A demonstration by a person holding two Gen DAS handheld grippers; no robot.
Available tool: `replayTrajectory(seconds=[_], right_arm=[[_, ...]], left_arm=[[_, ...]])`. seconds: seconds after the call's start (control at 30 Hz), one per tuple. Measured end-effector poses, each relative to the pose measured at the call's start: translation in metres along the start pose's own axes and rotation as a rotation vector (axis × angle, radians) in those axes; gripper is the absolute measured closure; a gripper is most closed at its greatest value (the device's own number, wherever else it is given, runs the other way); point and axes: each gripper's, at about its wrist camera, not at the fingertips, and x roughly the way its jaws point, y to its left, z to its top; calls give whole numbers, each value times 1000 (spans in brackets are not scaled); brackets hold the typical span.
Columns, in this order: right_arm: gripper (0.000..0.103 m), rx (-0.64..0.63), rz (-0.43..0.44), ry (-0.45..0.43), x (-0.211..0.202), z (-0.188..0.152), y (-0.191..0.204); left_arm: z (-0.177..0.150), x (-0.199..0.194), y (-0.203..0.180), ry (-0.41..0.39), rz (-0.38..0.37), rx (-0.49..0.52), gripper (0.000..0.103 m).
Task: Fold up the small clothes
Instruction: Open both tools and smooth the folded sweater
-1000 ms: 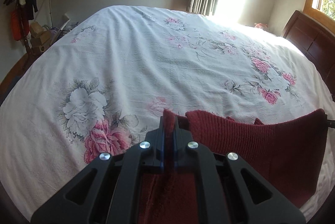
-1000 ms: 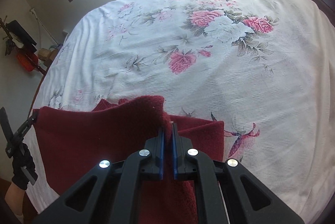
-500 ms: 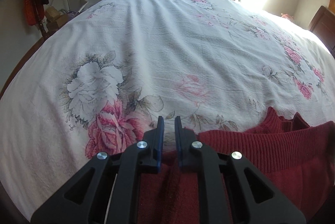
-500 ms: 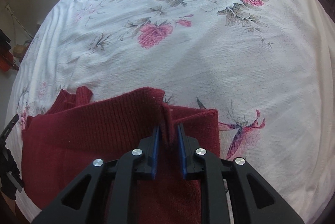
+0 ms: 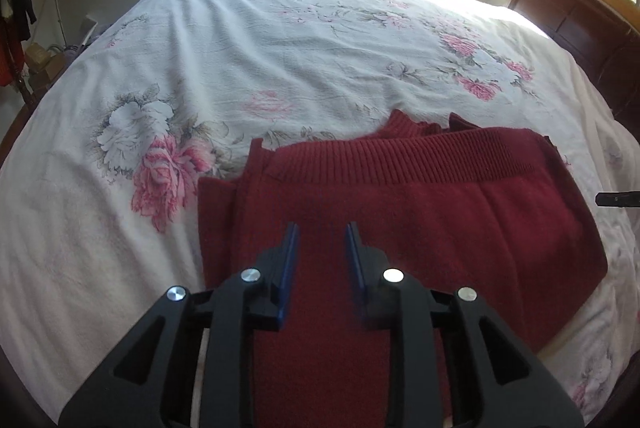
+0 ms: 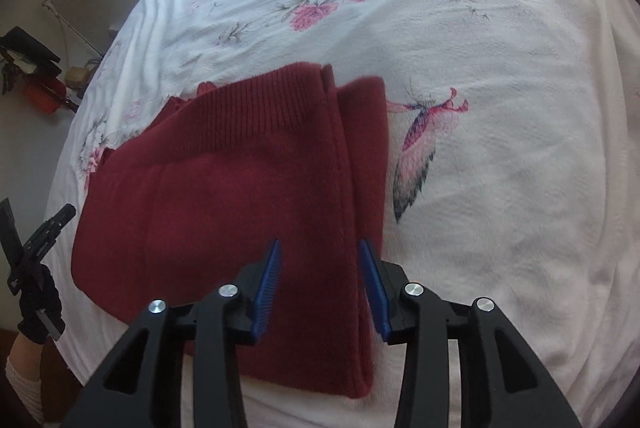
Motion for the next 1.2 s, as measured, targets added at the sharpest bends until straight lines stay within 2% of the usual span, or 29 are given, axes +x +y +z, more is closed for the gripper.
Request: replayTrajectory(seconds=[0.07, 0.13, 0.2, 0.23, 0.27, 0.37, 0.5, 0.63, 0.7, 0.8, 0.87, 0.93, 1.03, 1.2], right_arm=[[58, 10, -4, 36, 3, -25, -11], [58, 27, -1, 85, 14, -43, -20], [68, 37, 47, 110, 20, -57, -27], [84, 43, 81, 108, 20, -60, -28], [92, 44, 100, 99, 17, -61, -28], [94, 21, 141, 53, -3, -62, -25], [94, 8, 119, 43, -14, -65, -30], [96, 25, 47, 105, 14, -75, -43], [96, 42, 55, 110, 22, -76, -48], [89, 25, 56, 107, 18, -71, -43], [72, 18, 38, 75, 8, -62, -37], [71, -1, 36, 32, 0, -47, -28], [71, 16, 42, -6, 0, -22, -21], [70, 29, 4, -12, 22, 14, -12]], left_arm=[[-20, 0, -1, 36, -46, -44, 72], [-37, 4, -2, 64, -57, -82, 71], [-49, 9, -4, 86, -37, -85, 71], [-53, 12, -6, 97, -20, -79, 71], [-55, 13, -6, 101, -18, -77, 71], [-61, 13, -4, 109, -16, -62, 70], [-65, 18, -1, 119, -13, -35, 70], [-69, 22, 0, 116, -10, -20, 69], [-70, 23, 0, 113, -8, -10, 69], [-68, 21, -1, 116, -11, -1, 70], [-62, 16, -2, 113, -15, -9, 70], [-54, 11, -4, 96, -25, -33, 64], [-40, 11, -10, 71, -40, -83, 62], [-20, 26, -29, 81, -37, -91, 59]])
